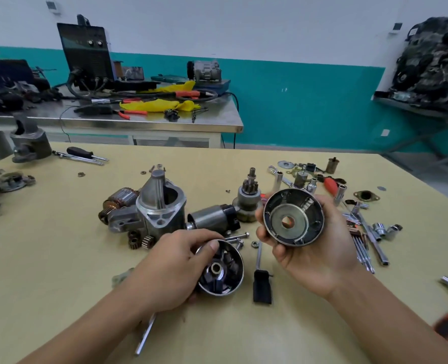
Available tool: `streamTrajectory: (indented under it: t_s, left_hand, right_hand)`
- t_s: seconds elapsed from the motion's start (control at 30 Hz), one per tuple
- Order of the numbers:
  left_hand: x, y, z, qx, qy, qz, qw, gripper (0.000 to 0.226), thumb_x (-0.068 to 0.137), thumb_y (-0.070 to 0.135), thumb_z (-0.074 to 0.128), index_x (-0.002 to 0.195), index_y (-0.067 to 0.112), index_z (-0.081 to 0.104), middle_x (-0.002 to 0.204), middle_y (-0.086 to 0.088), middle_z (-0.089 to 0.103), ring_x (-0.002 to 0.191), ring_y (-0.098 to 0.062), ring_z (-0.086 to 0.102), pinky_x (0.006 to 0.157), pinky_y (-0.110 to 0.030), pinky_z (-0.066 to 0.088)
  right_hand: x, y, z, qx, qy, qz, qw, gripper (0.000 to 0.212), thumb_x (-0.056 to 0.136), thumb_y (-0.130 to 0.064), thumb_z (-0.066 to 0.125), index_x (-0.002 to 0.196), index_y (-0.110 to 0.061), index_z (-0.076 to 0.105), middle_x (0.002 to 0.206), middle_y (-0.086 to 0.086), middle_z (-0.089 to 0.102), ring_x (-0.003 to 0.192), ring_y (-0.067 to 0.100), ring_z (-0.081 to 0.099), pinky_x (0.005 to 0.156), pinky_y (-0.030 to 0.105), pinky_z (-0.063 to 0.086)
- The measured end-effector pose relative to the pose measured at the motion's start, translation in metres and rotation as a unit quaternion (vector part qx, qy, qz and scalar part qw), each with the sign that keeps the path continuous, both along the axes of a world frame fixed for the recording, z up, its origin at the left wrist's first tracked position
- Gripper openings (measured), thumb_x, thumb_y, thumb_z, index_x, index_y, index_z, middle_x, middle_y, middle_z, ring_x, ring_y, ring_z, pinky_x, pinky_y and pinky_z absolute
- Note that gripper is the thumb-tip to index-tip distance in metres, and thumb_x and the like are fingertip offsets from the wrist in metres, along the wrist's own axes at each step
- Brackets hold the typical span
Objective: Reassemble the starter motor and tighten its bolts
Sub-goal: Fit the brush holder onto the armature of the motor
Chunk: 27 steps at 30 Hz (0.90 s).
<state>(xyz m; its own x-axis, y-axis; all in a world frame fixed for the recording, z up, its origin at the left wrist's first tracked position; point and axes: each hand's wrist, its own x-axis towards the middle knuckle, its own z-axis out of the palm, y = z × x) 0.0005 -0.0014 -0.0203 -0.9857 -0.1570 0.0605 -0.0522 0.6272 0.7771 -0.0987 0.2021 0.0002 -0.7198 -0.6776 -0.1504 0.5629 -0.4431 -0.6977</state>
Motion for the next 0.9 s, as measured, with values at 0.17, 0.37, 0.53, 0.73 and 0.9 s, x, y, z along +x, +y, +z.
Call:
streamTrajectory:
  t_s: [0.17,0.37,0.53,0.73,0.9]
  left_hand:
    - [0.0,0.006,0.004,-0.206,0.079,0.038,0.975,0.027,0.104,0.042,0.045,0.115,0.032,0.067,0.109,0.015,0.063,0.103,-0.01,0.06,0.091,-0.033,0.049]
    - [0.02,-0.041,0.044,-0.231,0.351,0.126,0.899,0.028,0.092,0.039,0.056,0.07,0.025,0.066,0.055,0.012,0.054,0.05,-0.009,0.051,0.048,-0.017,0.038]
    - [-0.004,-0.154,0.057,-0.112,0.006,0.329,0.938,0.038,0.086,0.051,0.072,0.092,0.013,0.07,0.087,-0.004,0.072,0.074,-0.016,0.066,0.066,-0.033,0.055]
    - [-0.041,-0.165,0.025,-0.026,-0.176,0.249,0.952,0.056,0.078,0.061,0.076,0.074,0.007,0.06,0.065,-0.012,0.056,0.058,-0.025,0.048,0.056,-0.028,0.04]
    - [-0.049,-0.158,0.029,-0.03,-0.141,0.263,0.954,0.047,0.077,0.042,0.084,0.061,0.005,0.06,0.056,-0.01,0.055,0.054,-0.022,0.047,0.052,-0.03,0.039]
  right_hand:
    - [0.001,-0.004,-0.005,0.0,0.01,-0.004,1.0,0.055,0.071,-0.042,0.062,0.114,-0.009,0.064,0.096,0.019,0.061,0.069,0.031,0.061,0.036,0.025,0.049]
    - [0.001,-0.006,-0.005,0.008,0.019,-0.02,1.0,0.053,0.056,-0.041,0.071,0.096,-0.009,0.077,0.094,0.021,0.069,0.066,0.032,0.067,0.036,0.026,0.05]
    - [0.006,-0.013,-0.003,0.009,0.024,-0.027,0.999,0.05,0.065,-0.044,0.068,0.099,-0.009,0.077,0.092,0.019,0.07,0.067,0.031,0.068,0.036,0.026,0.05]
    - [0.01,-0.015,-0.001,0.021,0.042,-0.023,0.999,0.076,0.042,-0.04,0.09,0.107,-0.008,0.071,0.094,0.021,0.067,0.068,0.035,0.067,0.036,0.03,0.05]
    - [0.006,-0.009,0.0,0.023,0.01,-0.057,0.998,0.052,0.066,-0.04,0.068,0.106,-0.007,0.069,0.097,0.019,0.065,0.073,0.035,0.062,0.037,0.028,0.049]
